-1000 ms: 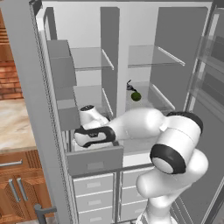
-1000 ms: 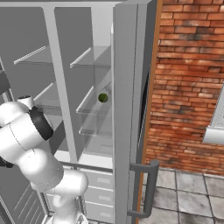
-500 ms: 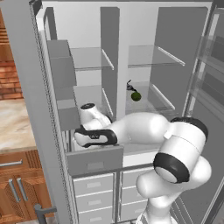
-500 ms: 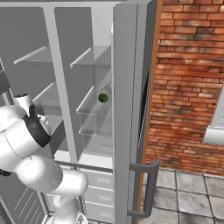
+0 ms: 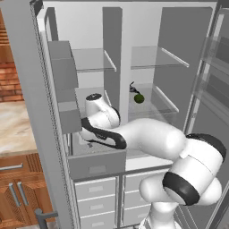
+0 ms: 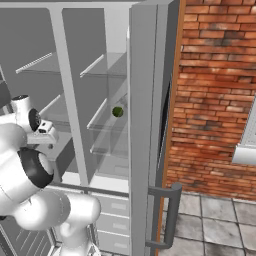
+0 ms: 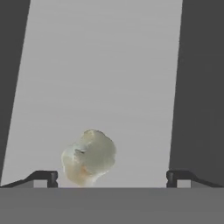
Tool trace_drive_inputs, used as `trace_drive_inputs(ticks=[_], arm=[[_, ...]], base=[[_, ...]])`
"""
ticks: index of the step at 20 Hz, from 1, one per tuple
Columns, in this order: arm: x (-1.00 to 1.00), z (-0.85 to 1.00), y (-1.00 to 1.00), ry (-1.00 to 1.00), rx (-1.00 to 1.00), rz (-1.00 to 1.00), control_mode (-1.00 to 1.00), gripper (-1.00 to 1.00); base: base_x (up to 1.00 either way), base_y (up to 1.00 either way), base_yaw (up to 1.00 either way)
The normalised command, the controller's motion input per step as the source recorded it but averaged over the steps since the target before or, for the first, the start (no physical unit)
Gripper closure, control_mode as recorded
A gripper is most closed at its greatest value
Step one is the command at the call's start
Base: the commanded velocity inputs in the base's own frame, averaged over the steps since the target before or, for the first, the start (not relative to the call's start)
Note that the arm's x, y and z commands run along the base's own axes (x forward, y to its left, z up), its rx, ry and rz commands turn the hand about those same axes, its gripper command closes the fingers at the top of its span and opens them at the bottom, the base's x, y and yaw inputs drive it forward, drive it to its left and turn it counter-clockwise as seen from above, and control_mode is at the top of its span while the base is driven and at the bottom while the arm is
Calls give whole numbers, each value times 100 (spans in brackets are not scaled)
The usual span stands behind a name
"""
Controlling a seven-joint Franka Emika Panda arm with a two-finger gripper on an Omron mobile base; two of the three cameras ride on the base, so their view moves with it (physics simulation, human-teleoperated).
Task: Take the lime and garlic from the fridge shelf and place them in the freezer drawer to begin freezing them.
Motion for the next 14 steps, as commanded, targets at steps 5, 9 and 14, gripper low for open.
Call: trace_drive_inputs(ticks=[5, 9, 14], arm=[[-32, 42, -49, -3, 0, -4, -100, -100], [-65, 67, -46, -11, 0, -5, -100, -100], [-61, 51, -65, -10, 0, -5, -100, -100]], base=[[0, 0, 0], [0, 0, 0], [0, 0, 0]])
